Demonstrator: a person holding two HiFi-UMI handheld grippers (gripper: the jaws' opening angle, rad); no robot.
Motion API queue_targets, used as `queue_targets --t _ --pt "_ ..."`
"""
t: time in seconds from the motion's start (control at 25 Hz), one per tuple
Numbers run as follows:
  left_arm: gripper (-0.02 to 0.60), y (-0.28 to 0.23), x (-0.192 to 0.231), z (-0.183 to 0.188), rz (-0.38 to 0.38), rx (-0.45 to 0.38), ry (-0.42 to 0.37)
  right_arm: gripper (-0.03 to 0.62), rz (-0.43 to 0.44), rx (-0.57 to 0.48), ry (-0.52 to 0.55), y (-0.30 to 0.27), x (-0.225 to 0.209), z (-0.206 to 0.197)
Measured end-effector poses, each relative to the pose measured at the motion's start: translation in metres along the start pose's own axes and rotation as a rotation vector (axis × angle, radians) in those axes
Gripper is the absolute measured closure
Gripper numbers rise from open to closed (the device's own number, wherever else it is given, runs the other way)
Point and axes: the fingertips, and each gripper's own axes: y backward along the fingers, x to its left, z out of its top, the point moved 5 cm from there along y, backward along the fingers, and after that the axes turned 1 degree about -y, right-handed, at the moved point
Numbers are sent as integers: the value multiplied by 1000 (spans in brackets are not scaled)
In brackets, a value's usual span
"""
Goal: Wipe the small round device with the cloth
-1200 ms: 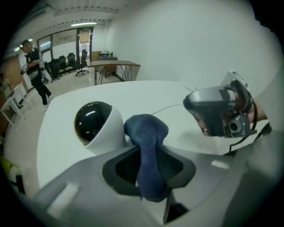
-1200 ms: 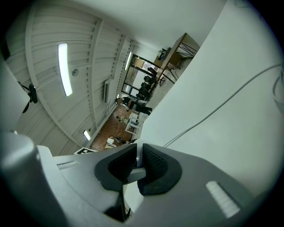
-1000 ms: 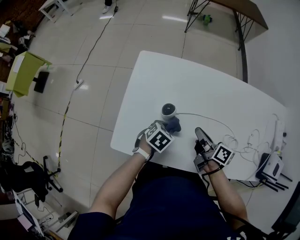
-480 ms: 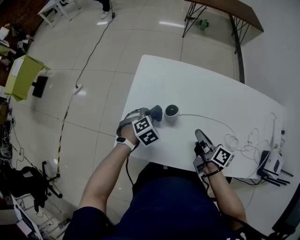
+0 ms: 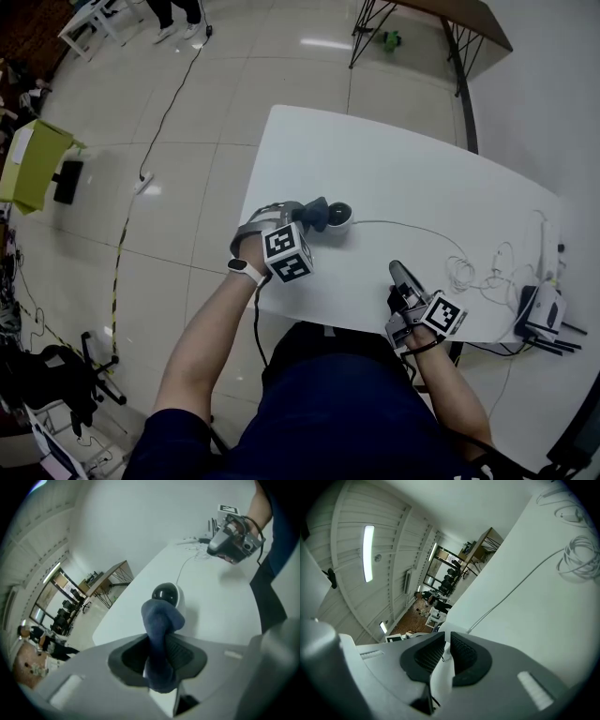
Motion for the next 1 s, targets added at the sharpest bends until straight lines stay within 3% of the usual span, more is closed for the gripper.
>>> queue_targets --t 0.12,0.24,0.52,0.72,0.8,0.88,1.0 --pt "483 0 -21 -3 -34 27 109 549 -2 17 3 -3 -1 -2" --pt "483 1 -37 1 -81 7 299 549 21 32 4 -12 2 -4" --pt "483 20 -57 33 -248 -170 945 549 27 69 10 -27 4 -3" --pt "482 14 -67 65 -386 -394 1432 549 25 79 9 -35 -1 3" --pt "482 10 -66 70 -402 -462 1578 549 -1 77 13 -35 -5 8" --pt "483 10 -67 72 -415 -492 1618 549 -25 66 15 -34 -8 14" --pt "483 14 -69 69 -436 -452 1493 551 -21 41 10 -35 -11 25"
